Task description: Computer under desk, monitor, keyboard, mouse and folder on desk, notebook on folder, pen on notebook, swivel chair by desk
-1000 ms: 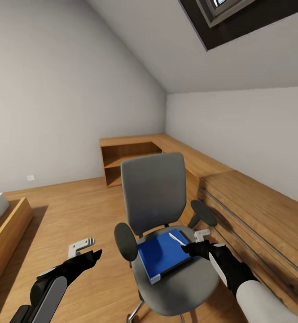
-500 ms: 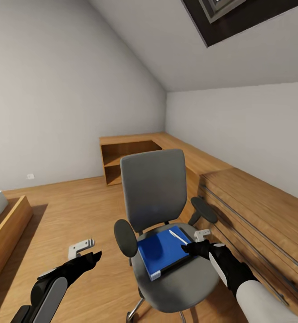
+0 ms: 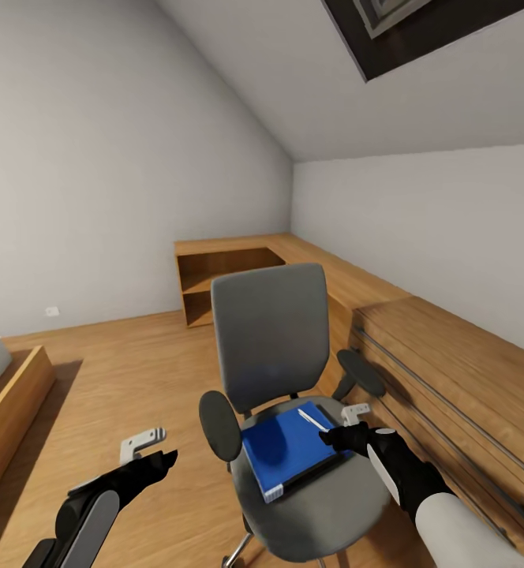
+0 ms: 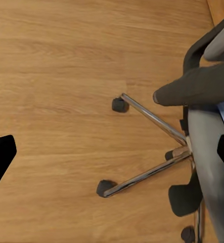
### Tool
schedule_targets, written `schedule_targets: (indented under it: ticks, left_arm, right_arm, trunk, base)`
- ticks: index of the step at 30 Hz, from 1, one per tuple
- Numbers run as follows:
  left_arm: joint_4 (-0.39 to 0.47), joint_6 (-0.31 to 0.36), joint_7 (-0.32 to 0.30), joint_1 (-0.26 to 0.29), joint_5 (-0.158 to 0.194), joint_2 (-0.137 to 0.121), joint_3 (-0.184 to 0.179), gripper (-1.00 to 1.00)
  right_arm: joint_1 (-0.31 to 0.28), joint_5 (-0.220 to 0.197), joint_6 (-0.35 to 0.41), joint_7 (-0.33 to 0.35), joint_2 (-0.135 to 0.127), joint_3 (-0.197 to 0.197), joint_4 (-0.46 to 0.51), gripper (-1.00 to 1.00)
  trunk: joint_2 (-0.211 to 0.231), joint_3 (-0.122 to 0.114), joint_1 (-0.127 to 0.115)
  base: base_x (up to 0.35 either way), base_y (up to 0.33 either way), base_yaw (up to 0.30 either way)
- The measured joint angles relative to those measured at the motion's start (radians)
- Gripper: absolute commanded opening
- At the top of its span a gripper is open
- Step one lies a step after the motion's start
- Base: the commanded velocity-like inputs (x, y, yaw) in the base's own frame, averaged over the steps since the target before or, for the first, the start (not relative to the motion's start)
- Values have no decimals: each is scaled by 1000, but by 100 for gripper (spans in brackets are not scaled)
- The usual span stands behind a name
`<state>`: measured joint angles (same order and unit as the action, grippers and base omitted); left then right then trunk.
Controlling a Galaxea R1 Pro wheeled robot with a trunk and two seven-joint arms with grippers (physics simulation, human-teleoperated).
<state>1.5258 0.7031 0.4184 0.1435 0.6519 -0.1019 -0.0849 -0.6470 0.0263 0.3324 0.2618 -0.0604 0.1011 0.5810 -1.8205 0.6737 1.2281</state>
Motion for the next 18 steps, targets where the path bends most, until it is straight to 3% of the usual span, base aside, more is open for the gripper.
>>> schedule_targets:
  ticks: [10,12,13,18]
  left_arm:
    - [-3,0,0,0,-1,-1,2,100]
    - [-3,0,1,0,-2,-2,11,100]
    - [-2,1,0,0,-3,-1,34,100]
    - [-1,0,0,0,-2,0,43,100]
  right_arm:
    - [0,1,0,0,0,0,-3,100]
    - [0,1,0,0,0,0,-2,100]
    - [0,-1,0,-1,0,-1,-1,100]
    - [0,-2,3,-3,0,-1,0,100]
  trunk:
    - [0,0,0]
    - [0,0,0]
    - [0,0,0]
    - [0,0,0]
  base:
    - [103,0,0]
    - [16,0,7]
    - [4,0,52]
    - [2,0,144]
